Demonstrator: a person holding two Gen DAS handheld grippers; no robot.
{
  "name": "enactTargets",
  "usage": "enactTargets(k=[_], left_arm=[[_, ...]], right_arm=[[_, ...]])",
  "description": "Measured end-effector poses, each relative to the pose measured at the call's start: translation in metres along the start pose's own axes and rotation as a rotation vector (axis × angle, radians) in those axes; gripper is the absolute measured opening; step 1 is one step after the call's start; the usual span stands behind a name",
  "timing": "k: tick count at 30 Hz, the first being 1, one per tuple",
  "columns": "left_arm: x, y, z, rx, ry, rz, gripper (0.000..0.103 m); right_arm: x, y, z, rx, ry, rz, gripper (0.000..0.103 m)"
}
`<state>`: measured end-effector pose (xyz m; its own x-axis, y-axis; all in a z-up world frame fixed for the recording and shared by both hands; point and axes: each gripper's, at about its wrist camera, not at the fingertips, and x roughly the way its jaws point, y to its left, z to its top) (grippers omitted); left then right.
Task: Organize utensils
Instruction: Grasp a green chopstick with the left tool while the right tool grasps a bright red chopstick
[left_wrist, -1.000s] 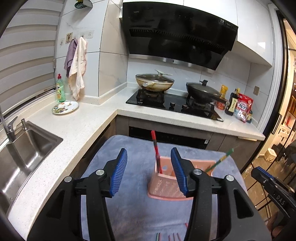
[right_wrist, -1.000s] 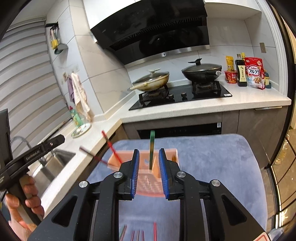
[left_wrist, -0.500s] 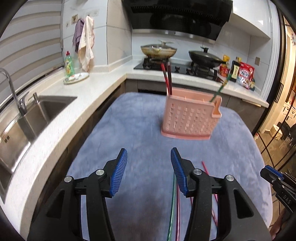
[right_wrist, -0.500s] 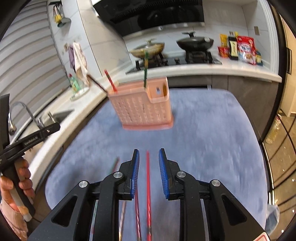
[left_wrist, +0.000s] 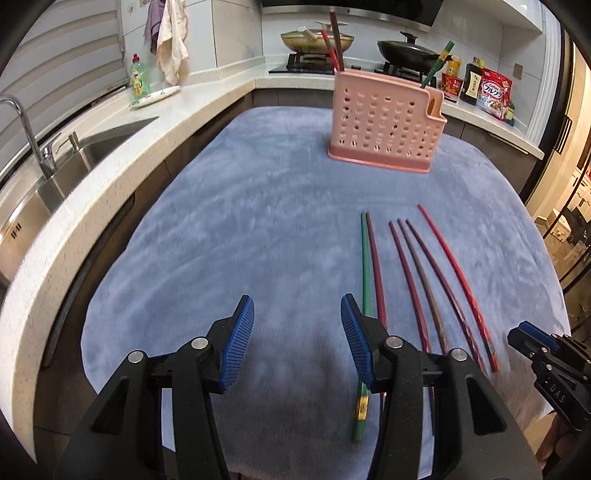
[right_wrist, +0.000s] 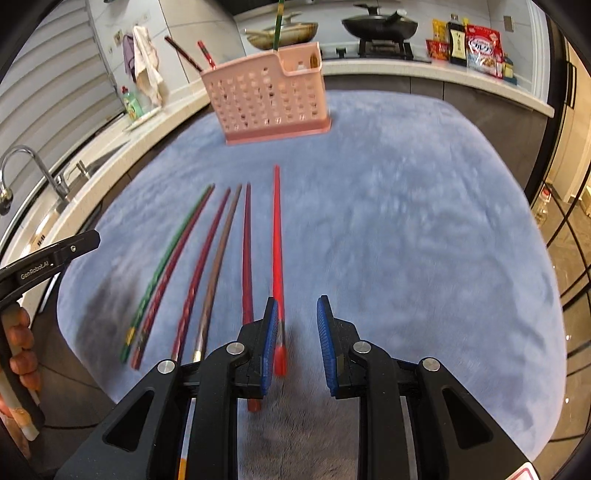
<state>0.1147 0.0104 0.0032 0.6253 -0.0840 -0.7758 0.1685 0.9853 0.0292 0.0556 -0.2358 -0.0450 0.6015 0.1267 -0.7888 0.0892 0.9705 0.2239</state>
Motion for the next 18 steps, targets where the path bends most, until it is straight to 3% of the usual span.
enactTargets(k=[18], left_arm=[[0.011, -0.002, -0.039, 0.011, 0.084, -0.018, 0.047]], right_arm=[[0.018, 0.007, -0.017, -0.030, 0.048, -0.019, 0.018]])
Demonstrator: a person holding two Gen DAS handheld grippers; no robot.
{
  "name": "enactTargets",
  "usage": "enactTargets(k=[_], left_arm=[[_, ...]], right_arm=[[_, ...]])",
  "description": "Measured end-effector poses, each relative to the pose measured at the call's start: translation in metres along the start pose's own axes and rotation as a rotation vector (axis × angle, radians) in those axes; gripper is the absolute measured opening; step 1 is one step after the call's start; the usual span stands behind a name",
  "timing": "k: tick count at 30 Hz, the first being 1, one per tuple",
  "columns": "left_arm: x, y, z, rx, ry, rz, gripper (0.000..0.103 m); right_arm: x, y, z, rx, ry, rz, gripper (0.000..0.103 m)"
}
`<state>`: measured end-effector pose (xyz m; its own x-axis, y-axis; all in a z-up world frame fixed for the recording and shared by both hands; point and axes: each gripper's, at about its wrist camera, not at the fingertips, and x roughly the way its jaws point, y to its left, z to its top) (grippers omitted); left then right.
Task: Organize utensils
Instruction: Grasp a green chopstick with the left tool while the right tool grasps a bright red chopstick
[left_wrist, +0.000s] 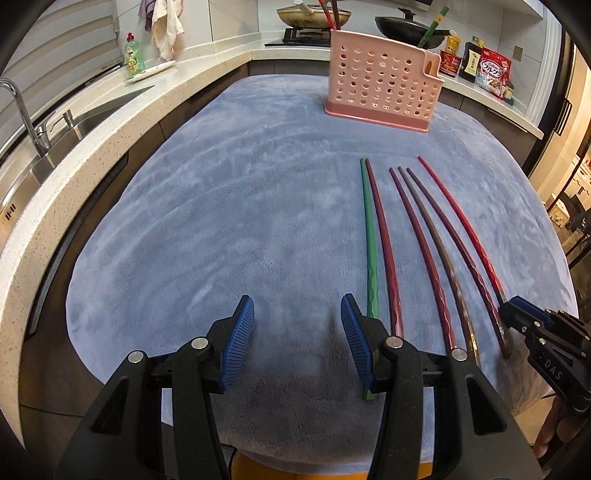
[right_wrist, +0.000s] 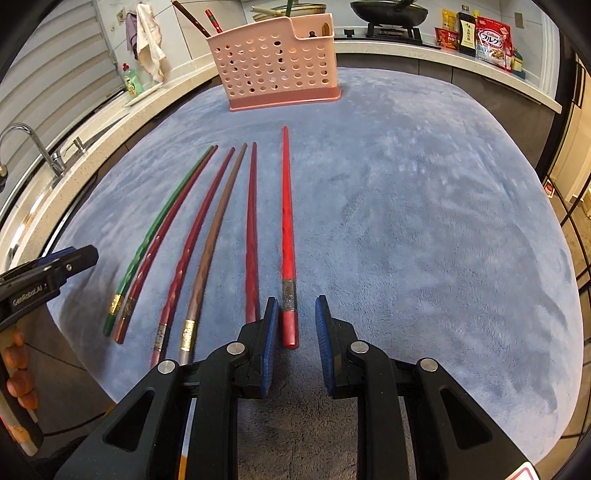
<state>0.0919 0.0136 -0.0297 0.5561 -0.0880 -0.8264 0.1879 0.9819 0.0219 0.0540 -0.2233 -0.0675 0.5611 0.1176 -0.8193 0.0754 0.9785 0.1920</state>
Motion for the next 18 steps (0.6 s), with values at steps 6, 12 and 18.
enactTargets(k=[6, 12, 18], left_arm=[[0.003, -0.005, -0.007, 0.013, 0.019, -0.016, 0.051], [0.005, -0.010, -0.013, 0.025, 0.033, -0.030, 0.052], [0.008, -0.015, -0.019, 0.033, 0.054, -0.047, 0.052]], right_arm=[[0.000, -0.001, -0.001, -0.007, -0.004, -0.011, 0.012], [-0.002, -0.003, -0.004, -0.006, -0.004, -0.013, 0.008], [-0.004, -0.005, -0.006, 0.001, -0.002, -0.009, 0.008]])
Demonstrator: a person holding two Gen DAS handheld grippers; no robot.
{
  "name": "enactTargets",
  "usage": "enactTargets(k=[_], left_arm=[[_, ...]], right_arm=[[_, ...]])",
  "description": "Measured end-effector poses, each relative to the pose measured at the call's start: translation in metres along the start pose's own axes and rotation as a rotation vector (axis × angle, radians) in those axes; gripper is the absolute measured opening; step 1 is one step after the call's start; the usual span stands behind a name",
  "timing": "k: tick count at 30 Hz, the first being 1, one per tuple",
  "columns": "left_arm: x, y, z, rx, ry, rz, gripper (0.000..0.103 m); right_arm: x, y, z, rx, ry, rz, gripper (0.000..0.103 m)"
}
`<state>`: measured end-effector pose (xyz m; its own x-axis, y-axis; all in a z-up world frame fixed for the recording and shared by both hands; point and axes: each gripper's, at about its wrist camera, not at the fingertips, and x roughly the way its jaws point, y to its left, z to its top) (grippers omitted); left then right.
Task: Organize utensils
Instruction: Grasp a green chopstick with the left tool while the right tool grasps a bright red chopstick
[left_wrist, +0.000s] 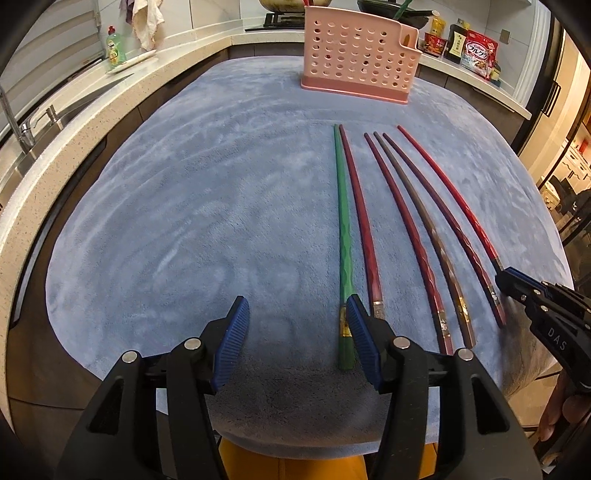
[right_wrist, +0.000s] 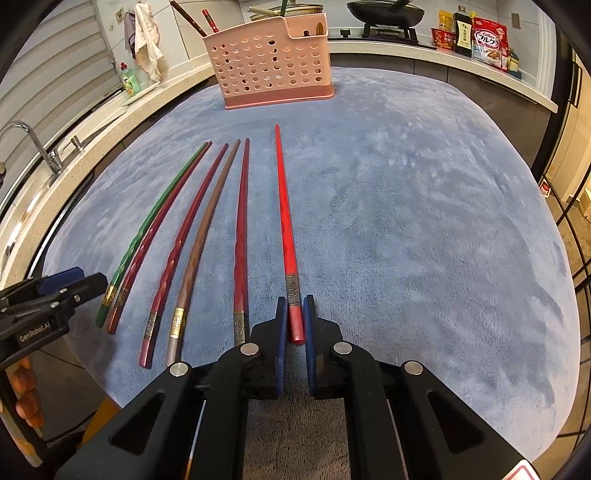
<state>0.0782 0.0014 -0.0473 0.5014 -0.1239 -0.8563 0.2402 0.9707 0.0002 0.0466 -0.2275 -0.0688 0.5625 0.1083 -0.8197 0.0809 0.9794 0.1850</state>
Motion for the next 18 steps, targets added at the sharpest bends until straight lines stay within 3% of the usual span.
enactTargets(k=[15, 18], left_arm=[[0.0069, -0.0075, -0.0074, 0.025, 0.013, 0.001, 0.051], [0.0065, -0.0066, -0.0075, 0.023, 0.010, 0.001, 0.046]], right_arm=[[0.0002, -0.0010, -0.0005, 0.006, 0.001, 0.004, 0.008], [0.0000, -0.0014, -0.0006, 0.006, 0.001, 0.004, 0.008]])
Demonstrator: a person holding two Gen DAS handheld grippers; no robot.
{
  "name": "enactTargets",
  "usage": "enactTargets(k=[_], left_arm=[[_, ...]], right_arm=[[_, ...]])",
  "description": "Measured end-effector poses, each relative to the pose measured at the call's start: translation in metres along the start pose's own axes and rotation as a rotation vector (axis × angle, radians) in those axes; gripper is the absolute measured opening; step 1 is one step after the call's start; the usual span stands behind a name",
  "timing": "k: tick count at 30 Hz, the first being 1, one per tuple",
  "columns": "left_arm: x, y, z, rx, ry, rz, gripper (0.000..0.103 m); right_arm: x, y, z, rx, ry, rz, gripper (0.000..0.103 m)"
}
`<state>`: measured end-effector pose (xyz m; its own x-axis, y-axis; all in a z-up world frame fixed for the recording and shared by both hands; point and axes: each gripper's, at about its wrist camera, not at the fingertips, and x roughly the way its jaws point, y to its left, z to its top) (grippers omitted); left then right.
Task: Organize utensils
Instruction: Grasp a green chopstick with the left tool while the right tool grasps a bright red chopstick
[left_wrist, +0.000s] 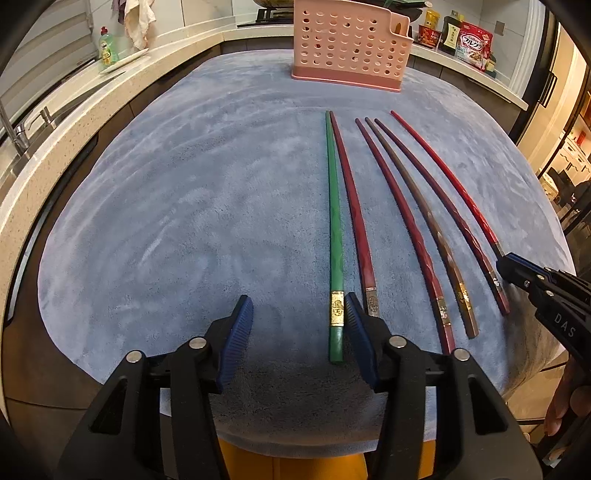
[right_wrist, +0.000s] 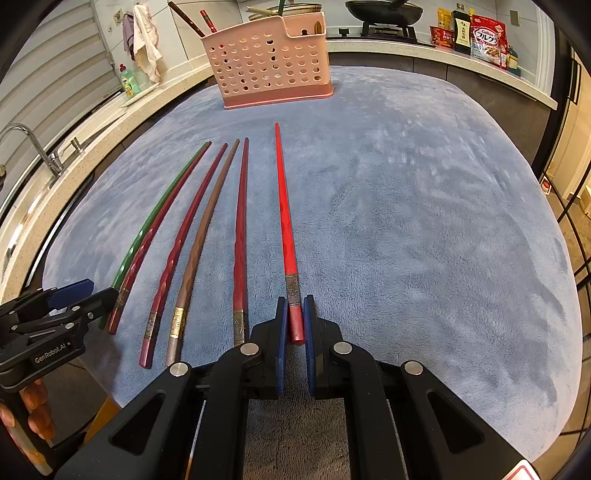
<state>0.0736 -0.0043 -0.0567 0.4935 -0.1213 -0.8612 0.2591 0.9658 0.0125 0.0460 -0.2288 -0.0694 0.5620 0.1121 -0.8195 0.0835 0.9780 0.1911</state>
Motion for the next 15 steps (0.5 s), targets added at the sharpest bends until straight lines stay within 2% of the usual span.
enactTargets(k=[2, 4, 7, 15], left_arm=[[0.000, 0.000, 0.000, 0.001, -0.003, 0.003, 0.038], [-0.002, 0.001, 0.000, -0.001, -0.005, -0.006, 0.024], [-0.002, 0.003, 0.001, -0.004, 0.000, -0.023, 0.011], [-0.006, 0.007, 0.004, -0.033, 0.014, -0.059, 0.008]], right_arm=[[0.000, 0.000, 0.000, 0.001, 0.001, 0.001, 0.008], [0.000, 0.000, 0.000, 0.003, 0.002, 0.003, 0.008], [-0.001, -0.001, -0.001, 0.007, 0.003, 0.005, 0.008], [-0.011, 0.001, -0.001, 0.014, -0.009, 0.012, 0.007]])
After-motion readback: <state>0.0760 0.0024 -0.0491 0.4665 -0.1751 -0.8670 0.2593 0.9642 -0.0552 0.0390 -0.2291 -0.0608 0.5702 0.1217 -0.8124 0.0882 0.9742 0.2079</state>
